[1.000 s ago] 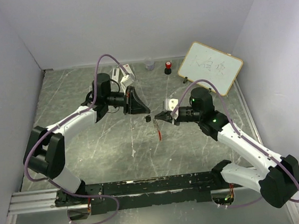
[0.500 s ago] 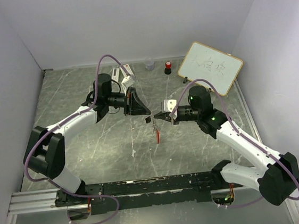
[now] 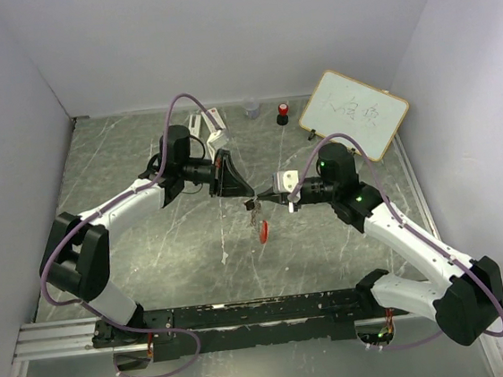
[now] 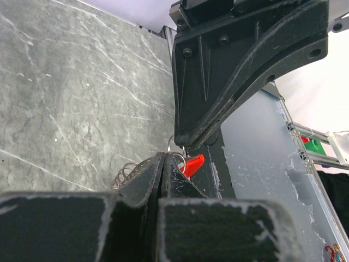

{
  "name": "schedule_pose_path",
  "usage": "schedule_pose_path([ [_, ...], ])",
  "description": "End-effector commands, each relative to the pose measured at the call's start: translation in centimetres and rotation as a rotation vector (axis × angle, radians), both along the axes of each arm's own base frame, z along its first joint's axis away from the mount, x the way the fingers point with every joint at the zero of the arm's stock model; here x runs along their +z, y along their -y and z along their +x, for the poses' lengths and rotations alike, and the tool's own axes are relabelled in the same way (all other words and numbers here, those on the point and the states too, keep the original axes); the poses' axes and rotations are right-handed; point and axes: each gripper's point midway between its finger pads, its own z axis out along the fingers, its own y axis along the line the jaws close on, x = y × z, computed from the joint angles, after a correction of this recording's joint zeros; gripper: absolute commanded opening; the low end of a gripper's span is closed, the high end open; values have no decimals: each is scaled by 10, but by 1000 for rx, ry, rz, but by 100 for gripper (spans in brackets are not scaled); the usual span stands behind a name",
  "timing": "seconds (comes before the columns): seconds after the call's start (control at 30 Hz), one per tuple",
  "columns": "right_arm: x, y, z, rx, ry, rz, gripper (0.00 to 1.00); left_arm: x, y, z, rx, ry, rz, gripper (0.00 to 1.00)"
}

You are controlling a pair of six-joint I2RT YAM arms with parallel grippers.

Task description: Put the keys on the keyring

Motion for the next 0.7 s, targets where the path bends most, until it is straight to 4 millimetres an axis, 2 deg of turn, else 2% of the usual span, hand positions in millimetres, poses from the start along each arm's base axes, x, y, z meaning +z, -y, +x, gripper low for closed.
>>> schedule_pose_path([
  [0.0,21,-4,-1,35,65,28,0,7,-1,-7,-25,24,-7,7],
  [0.67,15,-4,-1,42,62,15,0,9,-2,-5,-11,42,-1,7],
])
